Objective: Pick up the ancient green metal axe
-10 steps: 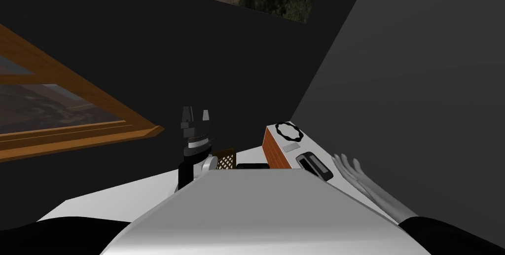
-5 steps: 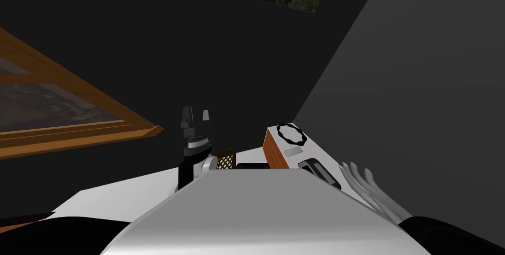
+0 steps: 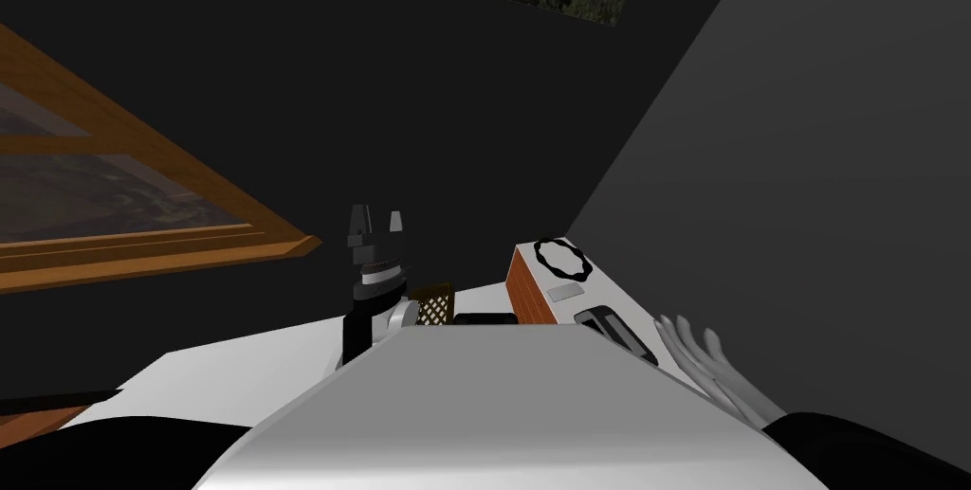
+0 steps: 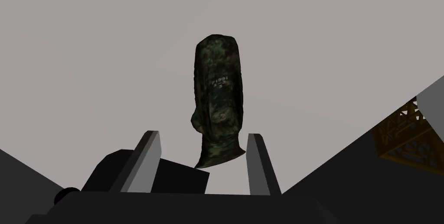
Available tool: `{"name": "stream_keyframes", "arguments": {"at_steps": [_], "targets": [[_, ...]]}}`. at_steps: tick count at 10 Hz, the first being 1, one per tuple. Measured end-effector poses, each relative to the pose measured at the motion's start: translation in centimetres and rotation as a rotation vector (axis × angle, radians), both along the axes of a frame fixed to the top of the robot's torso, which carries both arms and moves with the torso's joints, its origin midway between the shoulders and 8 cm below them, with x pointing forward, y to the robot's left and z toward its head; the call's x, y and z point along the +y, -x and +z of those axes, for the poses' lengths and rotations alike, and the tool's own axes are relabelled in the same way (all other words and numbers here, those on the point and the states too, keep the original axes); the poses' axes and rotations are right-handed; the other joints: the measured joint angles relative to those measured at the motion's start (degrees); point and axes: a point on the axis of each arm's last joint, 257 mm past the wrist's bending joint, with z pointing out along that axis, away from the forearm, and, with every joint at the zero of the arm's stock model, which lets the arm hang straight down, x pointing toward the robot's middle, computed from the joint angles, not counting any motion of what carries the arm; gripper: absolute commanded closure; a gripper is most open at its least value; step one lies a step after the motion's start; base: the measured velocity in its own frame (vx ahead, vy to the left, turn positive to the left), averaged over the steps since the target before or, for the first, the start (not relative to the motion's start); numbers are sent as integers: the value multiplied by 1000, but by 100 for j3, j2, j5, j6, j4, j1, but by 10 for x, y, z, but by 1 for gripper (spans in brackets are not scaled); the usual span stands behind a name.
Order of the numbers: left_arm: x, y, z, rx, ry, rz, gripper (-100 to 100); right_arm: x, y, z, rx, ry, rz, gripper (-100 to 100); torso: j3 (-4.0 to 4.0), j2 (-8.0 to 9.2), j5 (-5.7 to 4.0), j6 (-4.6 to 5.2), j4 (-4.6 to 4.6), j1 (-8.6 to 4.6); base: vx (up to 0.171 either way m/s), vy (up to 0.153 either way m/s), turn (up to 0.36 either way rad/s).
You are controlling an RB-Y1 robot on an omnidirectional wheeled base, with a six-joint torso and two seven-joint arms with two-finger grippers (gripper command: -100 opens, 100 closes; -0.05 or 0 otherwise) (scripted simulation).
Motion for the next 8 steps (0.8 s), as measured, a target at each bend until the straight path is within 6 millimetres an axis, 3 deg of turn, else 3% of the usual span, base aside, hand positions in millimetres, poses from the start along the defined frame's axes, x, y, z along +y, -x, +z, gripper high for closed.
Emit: {"name": "stream_keyframes", "arguments": {"at_steps": [3, 4, 5, 8], "targets": [[0, 0, 0, 0, 0, 0, 0, 0, 0, 0, -1, 0, -1, 100, -2, -2, -4, -1, -1, -6, 0, 0, 0], [0, 0, 0, 0, 0, 0, 0, 0, 0, 0, -1, 0, -1, 0, -2, -2, -4, -1, -1, -6, 0, 0, 0], [0, 0, 0, 0, 0, 0, 0, 0, 0, 0, -1, 0, -1, 100, -2, -2, -4, -1, -1, -7, 11, -2, -73], [0, 0, 0, 0, 0, 0, 0, 1, 3, 12, 5, 3, 16, 100, -6, -9, -2, 0, -3, -2, 21, 4, -70]]}}
